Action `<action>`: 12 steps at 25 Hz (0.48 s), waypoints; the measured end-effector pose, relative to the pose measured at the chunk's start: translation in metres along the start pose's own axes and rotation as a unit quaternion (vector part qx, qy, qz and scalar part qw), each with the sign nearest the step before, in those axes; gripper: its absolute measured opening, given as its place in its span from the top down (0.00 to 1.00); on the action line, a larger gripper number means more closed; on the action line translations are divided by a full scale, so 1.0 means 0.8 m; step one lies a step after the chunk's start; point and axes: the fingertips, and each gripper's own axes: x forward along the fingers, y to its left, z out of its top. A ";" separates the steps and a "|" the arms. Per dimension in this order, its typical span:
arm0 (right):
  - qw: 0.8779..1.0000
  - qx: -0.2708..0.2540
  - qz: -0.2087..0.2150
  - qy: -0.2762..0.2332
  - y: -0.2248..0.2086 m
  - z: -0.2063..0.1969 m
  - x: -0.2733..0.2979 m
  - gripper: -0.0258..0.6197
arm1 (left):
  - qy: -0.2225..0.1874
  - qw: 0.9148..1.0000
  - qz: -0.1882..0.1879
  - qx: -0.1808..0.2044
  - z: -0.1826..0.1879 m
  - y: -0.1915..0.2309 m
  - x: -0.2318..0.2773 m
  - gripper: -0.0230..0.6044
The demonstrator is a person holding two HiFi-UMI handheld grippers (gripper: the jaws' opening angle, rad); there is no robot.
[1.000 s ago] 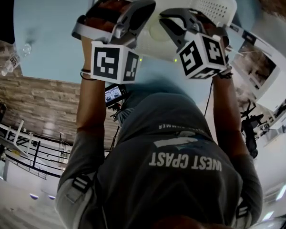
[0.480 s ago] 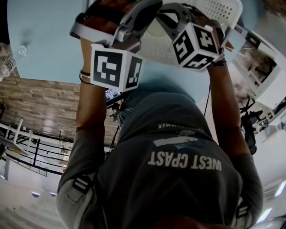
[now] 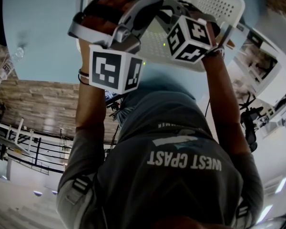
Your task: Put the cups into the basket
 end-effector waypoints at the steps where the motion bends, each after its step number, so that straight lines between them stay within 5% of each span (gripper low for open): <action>1: 1.000 0.001 0.002 0.003 0.000 -0.002 0.003 0.91 | 0.000 1.000 0.000 0.000 0.000 0.000 0.001 0.96; 12: 1.000 -0.015 0.011 0.011 0.006 0.000 -0.001 0.91 | -0.005 1.000 0.013 0.002 0.007 0.004 -0.008 0.96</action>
